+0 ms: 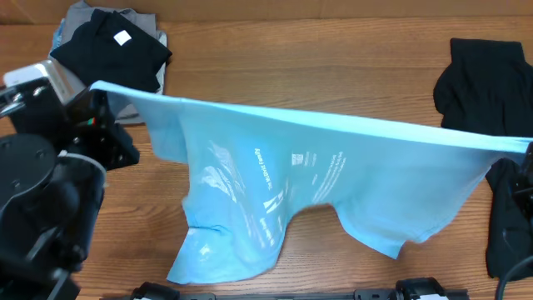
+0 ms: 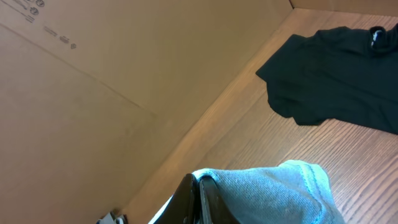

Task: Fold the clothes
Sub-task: 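Lift the T-shirt with both grippers and stretch it across the table, then swing both grippers forward and lay the T-shirt down flat, then release the T-shirt and withdraw the right gripper to the right, then move the left gripper to the T-shirt's lower-left hem and grasp it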

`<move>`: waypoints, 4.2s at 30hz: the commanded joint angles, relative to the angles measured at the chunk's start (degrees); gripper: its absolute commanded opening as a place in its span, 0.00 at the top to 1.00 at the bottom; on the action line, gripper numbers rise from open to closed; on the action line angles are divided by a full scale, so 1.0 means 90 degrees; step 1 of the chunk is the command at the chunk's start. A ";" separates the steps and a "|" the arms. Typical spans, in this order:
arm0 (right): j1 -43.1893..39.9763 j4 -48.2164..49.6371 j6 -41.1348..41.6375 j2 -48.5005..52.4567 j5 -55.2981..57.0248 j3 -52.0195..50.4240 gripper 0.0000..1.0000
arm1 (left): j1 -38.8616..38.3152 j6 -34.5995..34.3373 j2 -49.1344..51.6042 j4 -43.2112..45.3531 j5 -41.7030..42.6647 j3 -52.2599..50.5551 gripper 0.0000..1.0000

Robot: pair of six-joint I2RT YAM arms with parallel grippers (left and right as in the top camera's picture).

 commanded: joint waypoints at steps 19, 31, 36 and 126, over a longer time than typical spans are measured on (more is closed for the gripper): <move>-0.0034 0.0189 0.0432 0.1234 0.1535 0.0612 0.96 | 0.0124 -0.0083 0.2084 -0.0216 -0.1435 0.1333 0.96; -0.0571 0.1746 0.0279 0.5175 0.1052 0.0612 0.96 | 0.0721 0.1411 0.5897 0.2985 -0.1661 0.1333 0.96; -0.0976 0.2528 -0.0121 0.6674 0.0624 0.0612 0.73 | 0.0709 0.2110 0.7223 0.4124 -0.1666 0.1333 0.50; -0.1860 -0.1355 -0.2618 0.5428 -0.2030 0.0576 0.00 | -0.1549 -0.1955 0.2776 -0.1282 0.2169 -0.5552 0.00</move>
